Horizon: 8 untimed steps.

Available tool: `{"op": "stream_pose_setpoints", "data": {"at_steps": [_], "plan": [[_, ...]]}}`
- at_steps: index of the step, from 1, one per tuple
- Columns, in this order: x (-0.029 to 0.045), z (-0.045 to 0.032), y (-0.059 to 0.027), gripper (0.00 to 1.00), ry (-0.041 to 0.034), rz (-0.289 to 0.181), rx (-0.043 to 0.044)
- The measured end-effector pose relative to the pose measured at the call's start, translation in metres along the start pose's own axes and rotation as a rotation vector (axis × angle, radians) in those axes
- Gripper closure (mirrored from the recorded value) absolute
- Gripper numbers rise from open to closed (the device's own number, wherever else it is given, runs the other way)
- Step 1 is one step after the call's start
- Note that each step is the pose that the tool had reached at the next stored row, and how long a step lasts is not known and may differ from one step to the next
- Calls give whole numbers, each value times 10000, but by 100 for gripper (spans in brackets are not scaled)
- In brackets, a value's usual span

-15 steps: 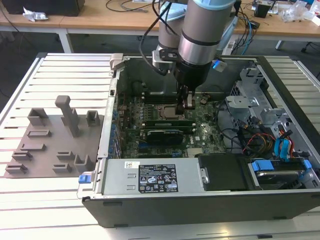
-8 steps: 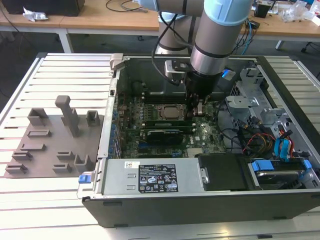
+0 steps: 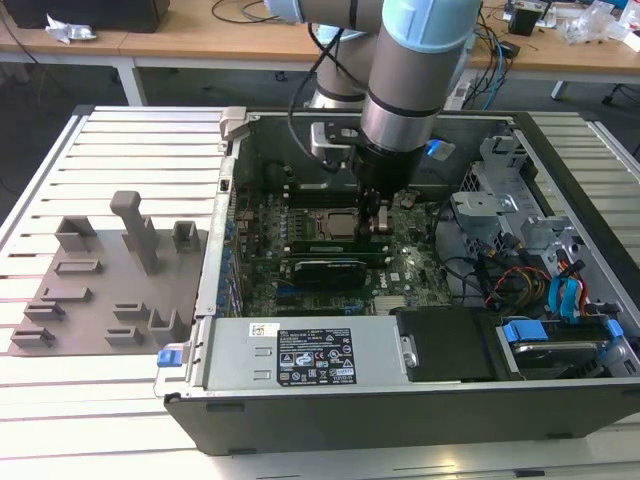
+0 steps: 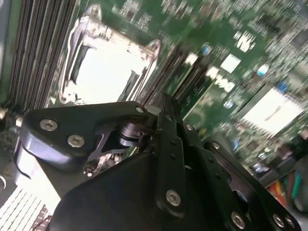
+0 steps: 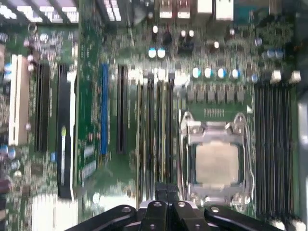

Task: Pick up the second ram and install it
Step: 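Press down the second ram until it locks into place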

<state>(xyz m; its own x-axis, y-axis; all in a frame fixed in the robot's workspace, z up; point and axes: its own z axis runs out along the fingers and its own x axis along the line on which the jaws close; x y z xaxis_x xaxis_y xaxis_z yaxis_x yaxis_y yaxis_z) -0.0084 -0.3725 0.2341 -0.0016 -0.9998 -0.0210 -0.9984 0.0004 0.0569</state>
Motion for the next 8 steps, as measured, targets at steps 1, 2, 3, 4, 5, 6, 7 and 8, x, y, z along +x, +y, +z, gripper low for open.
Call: {"op": "stream_pose_setpoints", "data": {"at_steps": [1,2,3,4,5,6,7,8], "plan": [[0,7,101,90,-1,1,4],[0,14,171,90,-2,0,8],[0,21,249,90,-1,-1,12],[0,30,332,90,-1,1,20],[1,42,428,90,2,0,27],[1,65,550,90,0,1,40],[2,73,564,90,4,1,37],[3,87,564,90,3,0,35]]}}
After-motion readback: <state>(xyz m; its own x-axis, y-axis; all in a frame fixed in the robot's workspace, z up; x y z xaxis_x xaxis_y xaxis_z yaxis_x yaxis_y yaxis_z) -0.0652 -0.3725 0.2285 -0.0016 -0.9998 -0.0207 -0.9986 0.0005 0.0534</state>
